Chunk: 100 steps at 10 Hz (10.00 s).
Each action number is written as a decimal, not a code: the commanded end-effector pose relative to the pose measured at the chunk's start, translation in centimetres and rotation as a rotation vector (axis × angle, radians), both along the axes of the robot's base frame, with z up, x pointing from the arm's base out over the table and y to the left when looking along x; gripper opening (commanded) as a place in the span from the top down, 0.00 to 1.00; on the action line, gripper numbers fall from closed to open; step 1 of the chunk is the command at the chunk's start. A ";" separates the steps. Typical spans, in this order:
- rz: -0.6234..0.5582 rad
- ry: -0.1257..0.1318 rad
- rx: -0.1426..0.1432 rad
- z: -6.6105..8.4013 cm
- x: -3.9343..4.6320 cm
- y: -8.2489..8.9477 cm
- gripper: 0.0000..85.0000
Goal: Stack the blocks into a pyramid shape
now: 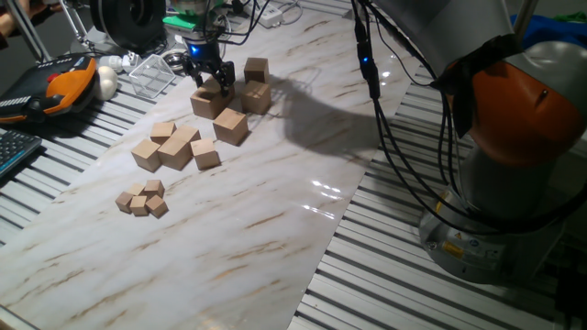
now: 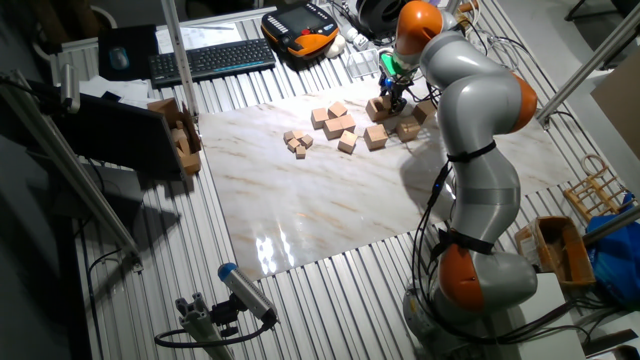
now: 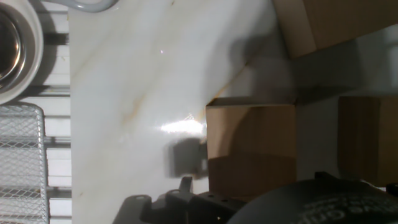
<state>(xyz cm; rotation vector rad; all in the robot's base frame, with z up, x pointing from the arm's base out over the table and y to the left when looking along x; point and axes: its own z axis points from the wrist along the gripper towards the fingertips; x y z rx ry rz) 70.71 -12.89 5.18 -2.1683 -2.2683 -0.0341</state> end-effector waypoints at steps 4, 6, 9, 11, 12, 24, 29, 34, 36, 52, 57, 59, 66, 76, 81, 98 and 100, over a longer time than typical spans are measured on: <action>0.001 0.001 0.000 0.0 -0.02 0.0 0.20; 0.006 0.001 0.002 -0.1 -0.03 0.0 0.20; 0.020 -0.004 0.006 -0.1 -0.05 0.0 0.60; 0.026 -0.010 0.012 -0.1 -0.08 0.0 1.00; 0.026 -0.013 0.012 -0.2 -0.09 0.0 1.00; 0.032 -0.017 -0.010 1.7 -0.19 0.4 1.00; 0.011 0.009 -0.020 6.9 -0.07 1.9 1.00; 0.012 0.018 -0.021 10.8 -2.88 2.7 1.00; 0.002 0.021 -0.003 11.1 -3.87 2.6 1.00; 0.046 -0.002 -0.026 10.5 -5.57 3.1 1.00; 0.066 -0.028 -0.024 10.5 -5.57 3.1 1.00; 0.078 -0.034 -0.028 10.5 -5.57 3.1 1.00; 0.033 -0.008 -0.008 10.1 -7.63 2.2 1.00; 0.035 -0.022 0.006 8.1 -10.68 2.4 1.00; 0.024 -0.034 0.007 6.8 -10.93 2.5 1.00; -0.038 -0.028 0.017 5.9 -11.05 2.4 1.00; -0.038 -0.030 0.017 5.8 -11.07 2.4 1.00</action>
